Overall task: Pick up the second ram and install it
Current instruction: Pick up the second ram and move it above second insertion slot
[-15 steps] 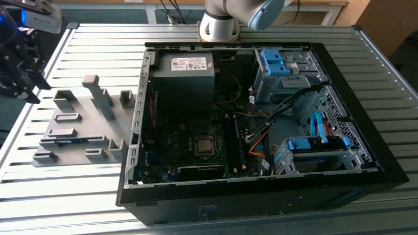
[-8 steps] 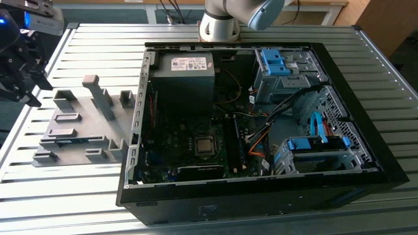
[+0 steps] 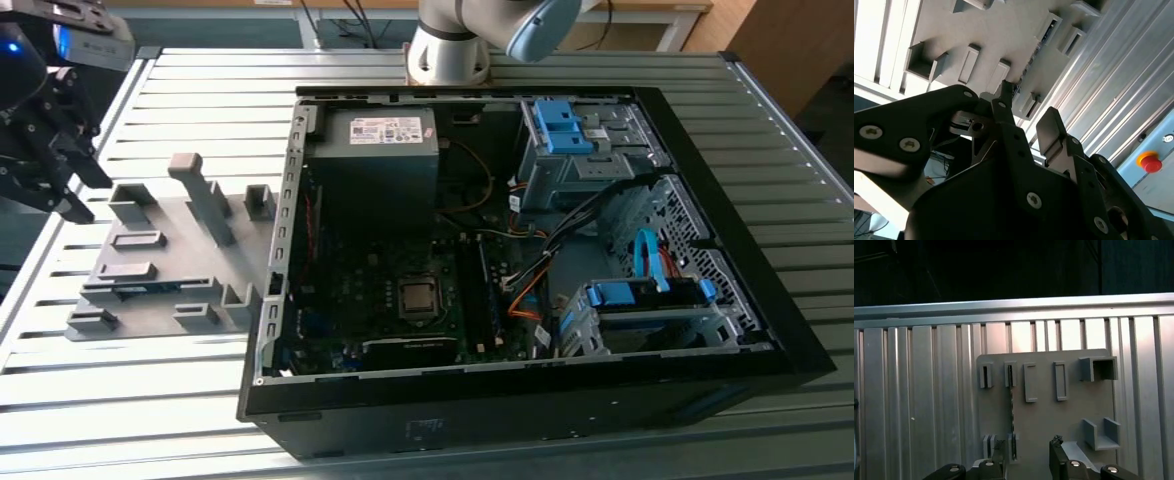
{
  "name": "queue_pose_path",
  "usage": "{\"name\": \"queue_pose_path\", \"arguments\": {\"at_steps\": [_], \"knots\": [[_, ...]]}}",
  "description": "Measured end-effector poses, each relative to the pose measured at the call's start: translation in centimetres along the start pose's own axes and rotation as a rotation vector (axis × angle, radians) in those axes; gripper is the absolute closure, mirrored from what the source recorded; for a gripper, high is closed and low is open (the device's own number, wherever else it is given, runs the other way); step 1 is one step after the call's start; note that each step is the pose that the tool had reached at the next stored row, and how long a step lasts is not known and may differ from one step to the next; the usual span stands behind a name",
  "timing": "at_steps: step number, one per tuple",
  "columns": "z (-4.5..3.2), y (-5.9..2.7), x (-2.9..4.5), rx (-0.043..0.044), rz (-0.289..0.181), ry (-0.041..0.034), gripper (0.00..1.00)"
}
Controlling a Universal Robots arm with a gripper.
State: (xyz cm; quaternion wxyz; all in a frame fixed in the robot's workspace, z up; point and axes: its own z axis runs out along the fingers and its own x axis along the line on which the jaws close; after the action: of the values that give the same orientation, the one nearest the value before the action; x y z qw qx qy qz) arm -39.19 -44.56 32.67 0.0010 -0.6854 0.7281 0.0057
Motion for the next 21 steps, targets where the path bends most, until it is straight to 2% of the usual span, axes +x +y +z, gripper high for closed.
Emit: {"name": "queue_pose_path", "arguments": {"at_steps": [2, 7, 10, 16, 18, 19, 21], "knots": [[0.19, -0.01, 0.01, 0.0042, -0.002, -0.0006, 0.53], [0.77, 0.0, 0.02, 0.0057, -0.007, -0.0017, 0.53], [1.05, 0.0, 0.08, 0.0087, -0.026, -0.0017, 0.53], [2.03, 0.01, 0.35, 0.0097, -0.029, -0.0025, 0.53], [2.22, 0.0, 0.37, 0.0098, -0.029, -0.0024, 0.54], [2.24, 0.0, 0.37, 0.0096, -0.029, -0.0024, 0.61], [2.32, 0.0, 0.37, 0.0097, -0.029, -0.0026, 0.61]]}}
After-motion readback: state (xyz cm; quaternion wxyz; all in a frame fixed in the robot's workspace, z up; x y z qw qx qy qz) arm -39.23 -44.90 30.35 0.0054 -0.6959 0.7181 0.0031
